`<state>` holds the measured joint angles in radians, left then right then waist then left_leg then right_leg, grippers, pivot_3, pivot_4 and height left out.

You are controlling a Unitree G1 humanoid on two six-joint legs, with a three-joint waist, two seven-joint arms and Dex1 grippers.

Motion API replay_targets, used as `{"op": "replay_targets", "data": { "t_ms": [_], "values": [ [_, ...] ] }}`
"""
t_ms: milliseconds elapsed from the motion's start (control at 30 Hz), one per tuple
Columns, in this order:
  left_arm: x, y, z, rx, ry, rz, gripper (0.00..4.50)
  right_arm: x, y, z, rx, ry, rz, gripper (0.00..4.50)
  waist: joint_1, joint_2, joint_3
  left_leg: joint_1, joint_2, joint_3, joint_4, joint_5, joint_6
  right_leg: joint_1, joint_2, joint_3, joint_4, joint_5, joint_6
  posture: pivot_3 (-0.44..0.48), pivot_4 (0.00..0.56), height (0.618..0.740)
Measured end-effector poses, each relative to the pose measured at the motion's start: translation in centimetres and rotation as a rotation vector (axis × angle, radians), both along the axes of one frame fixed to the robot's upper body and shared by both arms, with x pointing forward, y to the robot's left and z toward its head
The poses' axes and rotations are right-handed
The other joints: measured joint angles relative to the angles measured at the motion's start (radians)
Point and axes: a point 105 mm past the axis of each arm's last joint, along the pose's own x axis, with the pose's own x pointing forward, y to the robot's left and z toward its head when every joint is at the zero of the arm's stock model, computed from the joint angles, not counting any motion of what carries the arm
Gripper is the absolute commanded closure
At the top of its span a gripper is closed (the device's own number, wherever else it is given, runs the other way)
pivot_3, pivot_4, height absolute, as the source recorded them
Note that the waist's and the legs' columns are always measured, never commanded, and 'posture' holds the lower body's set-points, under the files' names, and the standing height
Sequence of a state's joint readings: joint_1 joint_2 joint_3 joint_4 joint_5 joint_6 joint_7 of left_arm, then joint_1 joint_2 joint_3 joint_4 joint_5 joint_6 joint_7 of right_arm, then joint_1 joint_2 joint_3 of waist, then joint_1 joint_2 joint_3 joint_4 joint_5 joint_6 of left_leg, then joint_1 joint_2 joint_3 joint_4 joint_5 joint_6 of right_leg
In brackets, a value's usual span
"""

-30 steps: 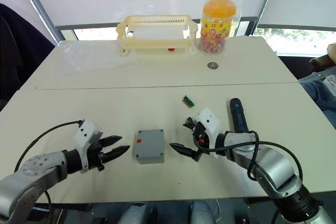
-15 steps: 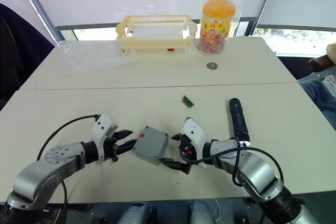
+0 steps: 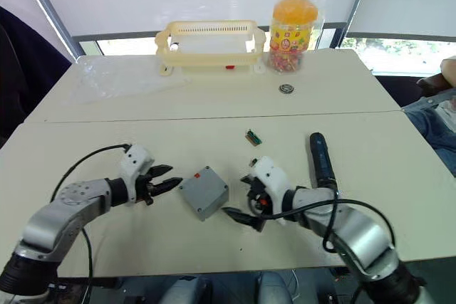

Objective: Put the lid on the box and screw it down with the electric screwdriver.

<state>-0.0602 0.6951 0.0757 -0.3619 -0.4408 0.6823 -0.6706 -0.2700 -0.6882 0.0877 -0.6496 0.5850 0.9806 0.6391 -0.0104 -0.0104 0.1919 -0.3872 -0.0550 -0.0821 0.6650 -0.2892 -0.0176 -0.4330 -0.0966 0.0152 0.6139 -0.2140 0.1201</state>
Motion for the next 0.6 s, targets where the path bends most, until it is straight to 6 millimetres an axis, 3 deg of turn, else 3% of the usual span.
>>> {"op": "replay_targets", "data": {
  "t_ms": [133,300,433,600],
  "values": [
    [-2.6,0.0,-0.9,-0.039,0.069,0.000,2.03,1.9,-0.7,2.2,0.048,-0.050,-0.031,0.07,-0.001,0.000,0.000,0.000,0.000,-0.001,0.000,0.000,0.000,0.000,0.000,-0.001,0.000,0.000,0.000,0.000,0.150,0.740],
    [-5.2,-2.1,-0.7,-0.112,0.084,-0.025,2.03,5.0,0.7,0.1,0.028,-0.105,-0.047,0.07,0.002,-0.001,-0.001,0.000,-0.001,0.000,0.000,0.000,0.000,0.001,-0.001,0.000,0.000,0.000,0.000,0.000,0.150,0.740],
    [-5.2,-2.9,-0.5,-0.125,0.067,-0.003,2.03,6.3,1.0,-1.9,-0.037,-0.141,-0.046,0.07,0.000,-0.001,-0.001,0.000,-0.001,0.000,0.000,0.000,-0.001,0.001,-0.001,0.000,0.000,0.000,0.000,0.000,0.150,0.740],
    [-4.7,-4.1,-0.3,-0.133,0.049,-0.011,2.03,6.8,1.3,-2.3,-0.070,-0.187,-0.023,0.07,0.001,-0.001,-0.001,0.000,-0.001,0.000,0.000,0.000,-0.001,0.001,0.000,0.000,0.000,0.000,0.000,0.000,0.150,0.740]
  ]
}}
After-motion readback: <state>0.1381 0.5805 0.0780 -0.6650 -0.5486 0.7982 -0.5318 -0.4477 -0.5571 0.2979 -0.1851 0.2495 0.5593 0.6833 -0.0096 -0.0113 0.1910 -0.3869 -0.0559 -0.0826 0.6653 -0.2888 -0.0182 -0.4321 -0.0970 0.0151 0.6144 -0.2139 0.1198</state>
